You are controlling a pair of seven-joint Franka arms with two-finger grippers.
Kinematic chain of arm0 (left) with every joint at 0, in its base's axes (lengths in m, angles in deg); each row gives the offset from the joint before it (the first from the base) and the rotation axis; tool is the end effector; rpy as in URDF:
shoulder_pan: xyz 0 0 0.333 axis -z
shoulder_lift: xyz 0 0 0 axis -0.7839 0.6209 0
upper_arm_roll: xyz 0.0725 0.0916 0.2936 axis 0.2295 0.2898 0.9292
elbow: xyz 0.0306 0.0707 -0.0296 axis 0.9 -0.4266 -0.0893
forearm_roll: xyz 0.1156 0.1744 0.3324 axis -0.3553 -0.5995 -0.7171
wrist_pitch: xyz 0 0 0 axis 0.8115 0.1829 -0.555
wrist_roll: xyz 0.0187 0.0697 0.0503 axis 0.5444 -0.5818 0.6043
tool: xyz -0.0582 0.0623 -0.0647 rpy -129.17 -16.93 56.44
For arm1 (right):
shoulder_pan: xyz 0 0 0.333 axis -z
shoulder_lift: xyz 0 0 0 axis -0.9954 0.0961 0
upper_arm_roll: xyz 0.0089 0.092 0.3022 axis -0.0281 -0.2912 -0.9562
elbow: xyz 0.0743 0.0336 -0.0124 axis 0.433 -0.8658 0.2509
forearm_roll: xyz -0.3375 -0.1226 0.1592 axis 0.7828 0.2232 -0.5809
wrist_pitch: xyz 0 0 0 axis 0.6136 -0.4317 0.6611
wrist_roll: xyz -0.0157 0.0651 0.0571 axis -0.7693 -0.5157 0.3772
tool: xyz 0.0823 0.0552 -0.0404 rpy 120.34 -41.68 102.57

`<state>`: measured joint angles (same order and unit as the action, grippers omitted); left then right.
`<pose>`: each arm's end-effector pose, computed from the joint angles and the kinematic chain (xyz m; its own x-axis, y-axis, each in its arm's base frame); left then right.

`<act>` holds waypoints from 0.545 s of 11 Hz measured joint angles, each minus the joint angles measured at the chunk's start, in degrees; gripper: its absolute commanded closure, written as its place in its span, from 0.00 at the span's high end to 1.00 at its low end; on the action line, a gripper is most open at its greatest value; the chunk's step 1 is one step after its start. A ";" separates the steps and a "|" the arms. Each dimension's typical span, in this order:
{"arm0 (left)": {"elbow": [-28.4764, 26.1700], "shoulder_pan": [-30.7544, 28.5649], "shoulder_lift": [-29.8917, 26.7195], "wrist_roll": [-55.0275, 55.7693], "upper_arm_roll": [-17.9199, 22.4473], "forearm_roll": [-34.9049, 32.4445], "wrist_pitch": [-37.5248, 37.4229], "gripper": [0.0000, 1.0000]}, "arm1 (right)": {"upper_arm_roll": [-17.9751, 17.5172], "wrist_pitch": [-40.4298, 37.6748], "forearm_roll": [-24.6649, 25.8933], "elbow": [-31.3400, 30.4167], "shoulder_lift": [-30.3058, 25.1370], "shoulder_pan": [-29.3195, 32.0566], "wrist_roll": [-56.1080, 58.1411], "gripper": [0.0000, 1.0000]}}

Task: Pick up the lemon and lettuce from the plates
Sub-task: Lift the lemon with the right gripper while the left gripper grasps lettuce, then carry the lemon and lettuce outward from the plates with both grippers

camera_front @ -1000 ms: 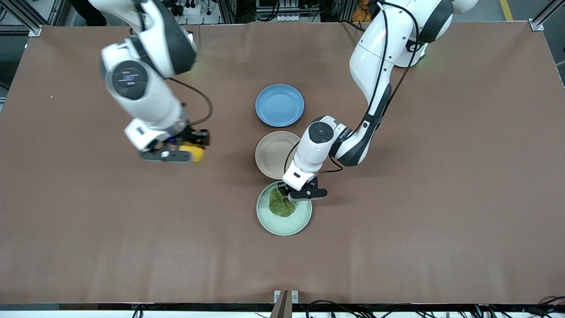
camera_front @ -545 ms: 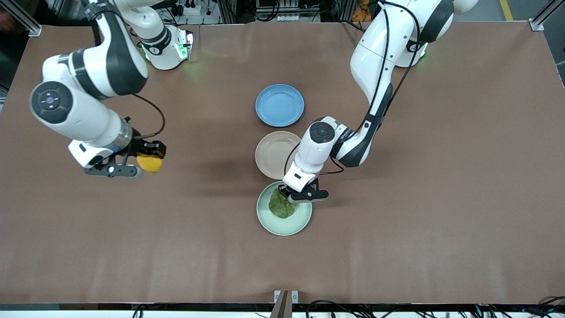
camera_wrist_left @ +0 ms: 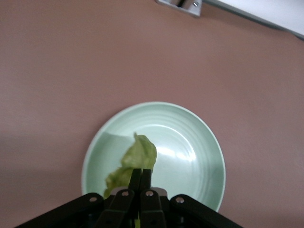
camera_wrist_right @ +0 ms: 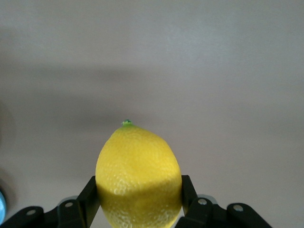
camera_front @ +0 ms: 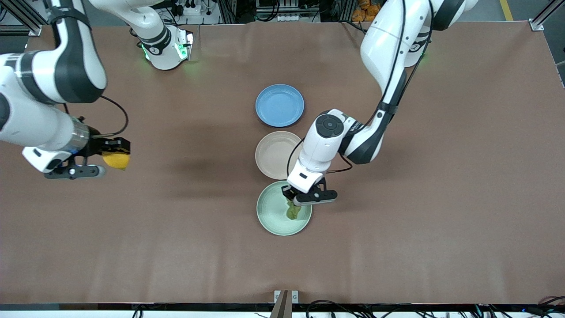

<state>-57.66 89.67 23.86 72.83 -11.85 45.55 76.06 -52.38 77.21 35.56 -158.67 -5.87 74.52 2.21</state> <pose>0.6164 -0.4551 0.2741 0.9286 0.2350 0.2873 0.1508 -0.9461 0.2865 0.5995 0.0402 0.4687 0.9828 0.0663 -0.1723 0.0685 -0.9976 0.0069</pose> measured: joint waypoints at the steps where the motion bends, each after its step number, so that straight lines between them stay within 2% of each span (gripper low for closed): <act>1: 0.09 -0.95 -1.47 -0.31 0.05 0.00 -3.21 0.00 | 0.45 -0.33 -0.03 -0.01 -0.05 1.06 2.27 0.00; 4: 0.26 -4.57 -7.04 -4.80 0.12 0.00 -16.34 0.00 | 0.70 1.13 -0.08 -1.81 0.31 3.33 4.14 0.00; 6: 0.18 -7.60 -10.38 -9.46 0.17 0.00 -25.49 0.00 | 0.72 6.72 -0.09 -5.94 0.84 4.10 4.57 0.00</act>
<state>-57.48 82.06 13.48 63.37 -11.68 45.55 50.57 -51.67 83.93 35.47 -164.61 -5.02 78.62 6.78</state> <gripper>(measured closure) 0.982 0.282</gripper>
